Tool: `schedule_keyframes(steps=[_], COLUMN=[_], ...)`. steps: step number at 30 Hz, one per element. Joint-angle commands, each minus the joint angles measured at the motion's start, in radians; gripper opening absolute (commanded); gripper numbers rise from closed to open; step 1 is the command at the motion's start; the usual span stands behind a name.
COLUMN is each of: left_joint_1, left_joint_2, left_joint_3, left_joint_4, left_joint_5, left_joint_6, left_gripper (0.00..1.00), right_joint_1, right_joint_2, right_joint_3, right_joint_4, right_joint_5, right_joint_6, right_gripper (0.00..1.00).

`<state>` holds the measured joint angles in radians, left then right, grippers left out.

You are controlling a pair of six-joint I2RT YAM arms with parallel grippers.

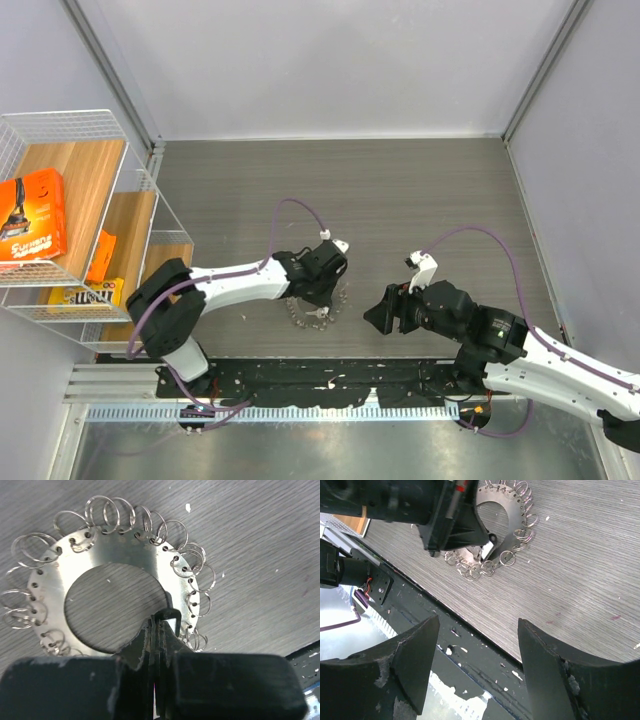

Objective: Put the keys on the keyring

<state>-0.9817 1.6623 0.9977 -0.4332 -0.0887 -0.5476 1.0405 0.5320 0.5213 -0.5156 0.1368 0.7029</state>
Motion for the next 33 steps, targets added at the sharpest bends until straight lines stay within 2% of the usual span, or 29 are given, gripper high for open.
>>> schedule_keyframes(steps=[1,3,4,11,20,33], left_joint_1=[0.002,0.0,0.0,0.0,-0.009,-0.037], left_joint_2=[-0.105,-0.117,-0.122,-0.098,-0.035,-0.018], left_joint_3=[0.022,0.019,0.018,-0.01,-0.031,-0.037], left_joint_4=[-0.065,-0.076,-0.078,-0.064,-0.03,-0.012], left_joint_5=[-0.062,-0.06,-0.06,-0.048,0.035,0.056], left_joint_6=[0.011,0.014,0.014,0.018,0.006,-0.009], left_gripper=[0.03,0.18,0.23,0.41,0.5,0.5], right_joint_1=[-0.002,-0.002,-0.002,-0.002,-0.002,-0.002], right_joint_2=[0.0,0.002,0.002,0.0,-0.001,0.008], right_joint_3=[0.032,0.034,0.037,0.029,0.017,0.008], right_joint_4=[0.031,0.031,0.031,0.04,0.043,0.058], right_joint_5=[0.003,0.003,0.004,-0.002,-0.002,-0.003], right_joint_6=[0.006,0.006,0.006,0.012,0.015,0.014], right_gripper=[0.7,0.71,0.71,0.71,0.71,0.71])
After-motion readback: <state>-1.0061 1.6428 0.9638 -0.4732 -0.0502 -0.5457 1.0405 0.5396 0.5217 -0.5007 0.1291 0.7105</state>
